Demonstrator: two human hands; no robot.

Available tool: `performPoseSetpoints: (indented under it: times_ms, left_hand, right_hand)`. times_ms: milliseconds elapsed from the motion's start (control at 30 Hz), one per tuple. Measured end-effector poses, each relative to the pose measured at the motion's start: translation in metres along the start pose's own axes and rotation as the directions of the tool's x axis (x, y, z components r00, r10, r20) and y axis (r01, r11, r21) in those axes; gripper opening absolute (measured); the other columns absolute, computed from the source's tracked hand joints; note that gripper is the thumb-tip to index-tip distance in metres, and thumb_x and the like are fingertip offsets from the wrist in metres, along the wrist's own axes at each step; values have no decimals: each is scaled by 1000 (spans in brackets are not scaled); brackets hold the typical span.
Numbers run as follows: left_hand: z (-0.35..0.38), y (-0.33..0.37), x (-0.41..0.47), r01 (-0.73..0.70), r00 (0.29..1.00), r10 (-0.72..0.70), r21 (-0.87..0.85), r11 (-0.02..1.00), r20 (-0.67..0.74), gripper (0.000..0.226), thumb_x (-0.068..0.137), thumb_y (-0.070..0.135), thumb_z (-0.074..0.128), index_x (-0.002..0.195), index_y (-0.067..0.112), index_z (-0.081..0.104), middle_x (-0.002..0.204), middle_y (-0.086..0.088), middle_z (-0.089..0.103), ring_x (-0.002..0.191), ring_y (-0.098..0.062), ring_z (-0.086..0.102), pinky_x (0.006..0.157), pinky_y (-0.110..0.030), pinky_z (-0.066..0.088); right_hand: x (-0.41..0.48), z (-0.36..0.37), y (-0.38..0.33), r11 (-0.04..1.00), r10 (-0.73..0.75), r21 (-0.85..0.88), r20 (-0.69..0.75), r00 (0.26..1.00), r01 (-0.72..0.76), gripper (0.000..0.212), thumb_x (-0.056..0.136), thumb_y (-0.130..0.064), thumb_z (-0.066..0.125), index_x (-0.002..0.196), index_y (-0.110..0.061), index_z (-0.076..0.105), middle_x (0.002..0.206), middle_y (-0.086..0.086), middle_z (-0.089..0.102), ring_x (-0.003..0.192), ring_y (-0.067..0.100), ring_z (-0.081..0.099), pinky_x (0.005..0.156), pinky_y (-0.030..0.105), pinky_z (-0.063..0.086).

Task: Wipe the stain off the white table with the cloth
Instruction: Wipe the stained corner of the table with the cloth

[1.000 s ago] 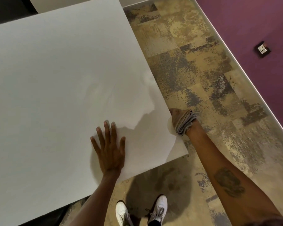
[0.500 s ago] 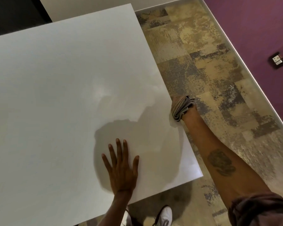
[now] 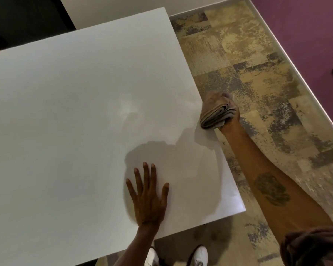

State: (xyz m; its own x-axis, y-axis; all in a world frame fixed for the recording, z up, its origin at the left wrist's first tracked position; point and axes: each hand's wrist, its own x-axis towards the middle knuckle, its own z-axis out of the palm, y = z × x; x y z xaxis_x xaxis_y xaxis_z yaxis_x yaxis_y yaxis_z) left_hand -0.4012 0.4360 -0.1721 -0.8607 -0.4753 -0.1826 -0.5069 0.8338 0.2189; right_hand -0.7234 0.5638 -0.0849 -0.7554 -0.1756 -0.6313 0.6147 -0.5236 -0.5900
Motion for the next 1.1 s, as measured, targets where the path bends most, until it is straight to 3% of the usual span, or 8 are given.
performPoseSetpoints:
  times_ms: [167, 300, 433, 500, 667, 767, 933, 1100]
  left_hand:
    - [-2, 0, -2, -3, 1000, 3, -23, 1000, -4, 76, 101, 62, 19, 165, 24, -1, 173, -3, -5, 161, -29, -3, 127, -62, 6]
    - [-5, 1, -2, -21, 1000, 21, -8, 1000, -24, 75, 102, 62, 20, 165, 24, 5, 173, -3, -5, 161, -28, -2, 127, -61, 5]
    - [-13, 6, -7, -16, 999, 15, -28, 999, -34, 74, 104, 63, 19, 164, 21, 18, 172, -7, 10, 160, -31, 9, 126, -61, 11]
    - [-19, 7, -12, -39, 998, 37, -39, 998, -44, 74, 105, 62, 11, 163, 16, 22, 171, -10, 15, 159, -32, 13, 126, -61, 13]
    - [-33, 0, -18, -60, 998, 57, -201, 978, -17, 91, 92, 71, -20, 164, 21, 4, 173, -5, -3, 161, -24, -2, 130, -52, 3]
    - [-43, -30, -17, -4, 998, -3, -104, 995, -67, 74, 99, 60, -14, 160, 20, 0, 172, -8, 3, 160, -30, 4, 130, -54, 6]
    - [-53, -109, -2, 246, 958, -253, -66, 967, -136, 77, 99, 55, -6, 164, 16, 9, 172, -10, 6, 160, -35, 1, 127, -61, 1]
    - [-46, -121, 9, 206, 966, -221, -118, 971, -134, 76, 100, 58, -4, 165, 20, 11, 173, -5, 2, 160, -31, -4, 128, -55, -4]
  right_hand:
    - [-34, -24, 10, 995, -3, -96, 169, 986, 20, 44, 95, -36, 42, 124, -5, 56, 104, 10, 69, 94, 27, 66, 97, 38, 51]
    - [-82, -70, 35, 982, -42, -180, 86, 995, 57, 51, 101, -40, 37, 140, -8, 47, 120, 19, 58, 96, 32, 57, 103, 50, 44]
    - [-134, -126, 57, 979, -132, -170, -113, 985, 112, 56, 88, -36, 65, 132, -3, 55, 120, 26, 58, 98, 42, 61, 100, 53, 48]
    - [-151, -144, 69, 965, -225, -193, -250, 942, 179, 34, 92, -21, 62, 124, -11, 63, 120, 20, 65, 107, 40, 64, 96, 53, 52]
    - [-153, -138, 104, 796, -533, -566, -485, 694, 215, 33, 95, -17, 55, 128, -18, 58, 121, 11, 65, 109, 30, 63, 96, 45, 53]
    - [-143, -115, 118, 653, -701, -720, -461, 544, 232, 34, 96, -7, 50, 130, -4, 56, 124, 18, 63, 114, 33, 60, 94, 35, 46]
    - [-131, -91, 131, 498, -839, -805, -354, 413, 322, 40, 91, 6, 44, 127, -4, 58, 122, 15, 65, 115, 25, 59, 96, 20, 43]
    - [-99, -77, 128, 360, -885, -881, -218, 411, 307, 40, 96, -1, 46, 135, -5, 53, 130, 14, 61, 122, 28, 55, 103, 36, 46]
